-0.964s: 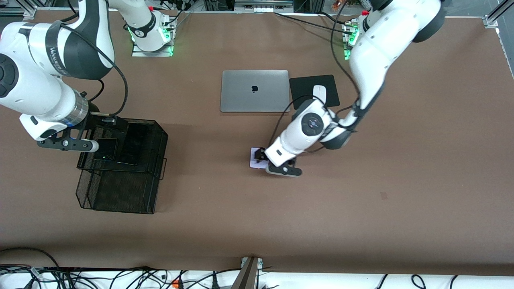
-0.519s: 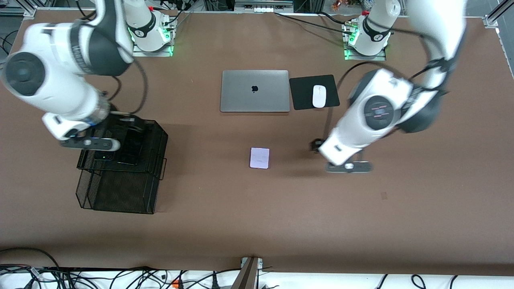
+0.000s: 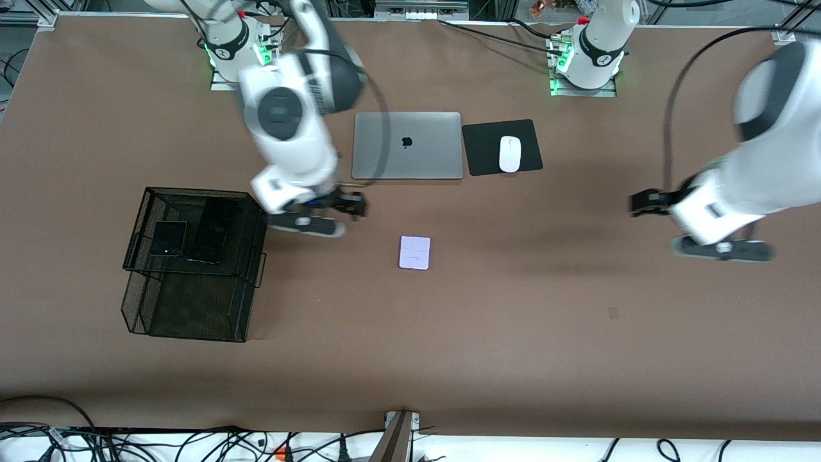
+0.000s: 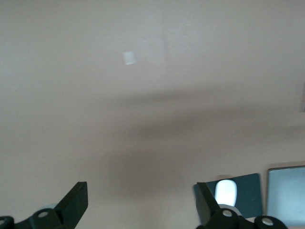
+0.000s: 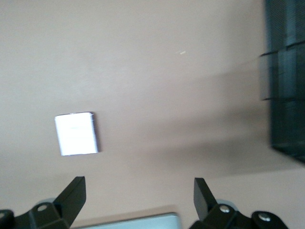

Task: Place phones with both arms
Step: 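Grasp the Huawei phone with the right gripper while the left gripper retracts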

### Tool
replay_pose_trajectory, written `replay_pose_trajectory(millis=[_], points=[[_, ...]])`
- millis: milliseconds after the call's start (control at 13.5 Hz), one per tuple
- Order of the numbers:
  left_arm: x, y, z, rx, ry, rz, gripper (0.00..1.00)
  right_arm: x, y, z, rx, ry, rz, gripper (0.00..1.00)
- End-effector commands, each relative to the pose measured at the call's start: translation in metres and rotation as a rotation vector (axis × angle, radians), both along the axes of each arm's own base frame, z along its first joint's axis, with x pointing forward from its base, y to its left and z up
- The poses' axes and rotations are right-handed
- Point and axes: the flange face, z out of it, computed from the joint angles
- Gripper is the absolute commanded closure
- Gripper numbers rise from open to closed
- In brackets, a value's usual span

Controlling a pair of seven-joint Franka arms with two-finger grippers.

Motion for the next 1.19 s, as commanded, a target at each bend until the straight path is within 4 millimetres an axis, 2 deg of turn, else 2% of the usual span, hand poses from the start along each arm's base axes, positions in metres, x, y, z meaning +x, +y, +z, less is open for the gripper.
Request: replay_pose_trajectory(millis=[0,222,371,445,667,1112], points=[[-0.028,0.028,0.041,0.041,-0.037,0.016,0.00,-0.001,0.065,-0.038,0.002,-0.035,-0.055,0.00],[-0.046,0.047,0.054,0.053,-0.103,0.078,0.00,-0.008,0.099,-0.089,0.048,-0.095,-0.070,0.00],[-0.060,0.067,0.042,-0.037,-0.101,0.141,0.00,-0.009,0.109,-0.120,0.058,-0.121,-0.090,0.00],[-0.063,0.083,0.044,-0.088,-0.106,0.179,0.00,-0.009,0.111,-0.131,0.059,-0.130,-0.094,0.00],[-0.068,0.086,0.056,-0.088,-0.129,0.183,0.00,-0.007,0.117,-0.158,0.067,-0.159,-0.139,0.00],[-0.070,0.090,0.057,-0.058,-0.098,0.179,0.00,-0.015,0.124,-0.198,0.061,-0.179,-0.152,0.00]])
